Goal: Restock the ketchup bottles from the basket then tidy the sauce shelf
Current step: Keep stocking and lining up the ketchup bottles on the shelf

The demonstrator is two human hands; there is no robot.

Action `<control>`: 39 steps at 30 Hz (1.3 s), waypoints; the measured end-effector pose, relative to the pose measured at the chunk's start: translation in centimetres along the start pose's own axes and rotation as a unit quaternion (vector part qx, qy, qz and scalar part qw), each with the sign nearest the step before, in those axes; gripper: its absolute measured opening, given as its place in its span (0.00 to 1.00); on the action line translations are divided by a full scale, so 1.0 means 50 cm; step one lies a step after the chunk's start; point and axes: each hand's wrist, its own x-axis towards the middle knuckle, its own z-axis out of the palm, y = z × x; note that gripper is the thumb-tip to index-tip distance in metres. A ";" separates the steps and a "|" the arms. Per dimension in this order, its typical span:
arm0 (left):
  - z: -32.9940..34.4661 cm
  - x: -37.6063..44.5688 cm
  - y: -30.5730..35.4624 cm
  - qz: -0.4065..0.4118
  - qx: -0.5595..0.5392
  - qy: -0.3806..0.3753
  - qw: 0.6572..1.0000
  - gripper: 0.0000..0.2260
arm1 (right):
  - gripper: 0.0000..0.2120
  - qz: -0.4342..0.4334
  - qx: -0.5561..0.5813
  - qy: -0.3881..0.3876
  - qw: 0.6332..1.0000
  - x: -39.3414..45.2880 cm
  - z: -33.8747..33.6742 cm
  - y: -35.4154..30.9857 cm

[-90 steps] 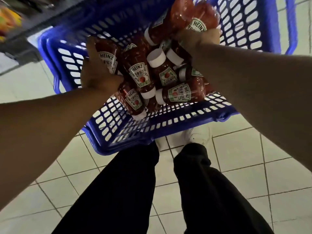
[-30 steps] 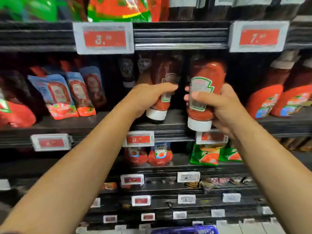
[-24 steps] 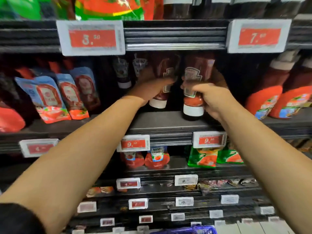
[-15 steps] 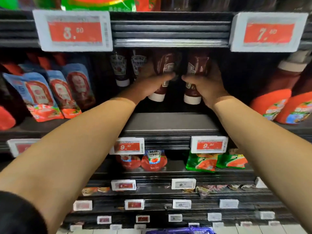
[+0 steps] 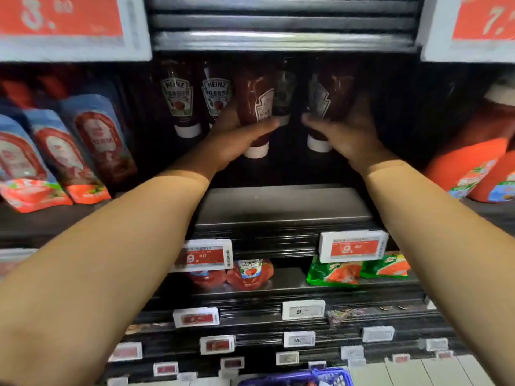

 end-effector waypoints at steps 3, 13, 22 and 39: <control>0.002 0.000 0.006 -0.003 -0.010 0.006 1.000 0.29 | 0.34 0.018 -0.111 -0.043 0.993 -0.019 -0.024 -0.020; 0.009 0.004 0.015 0.007 0.000 0.006 1.000 0.23 | 0.19 0.002 -0.416 -0.071 0.906 -0.126 -0.011 -0.116; 0.004 0.003 0.007 0.030 0.000 -0.022 0.999 0.30 | 0.27 -0.117 -0.225 -0.089 0.963 -0.081 0.089 -0.179; 0.001 0.001 0.017 -0.003 0.087 -0.037 0.996 0.35 | 0.24 -0.125 -0.080 -0.050 0.988 -0.012 0.137 -0.078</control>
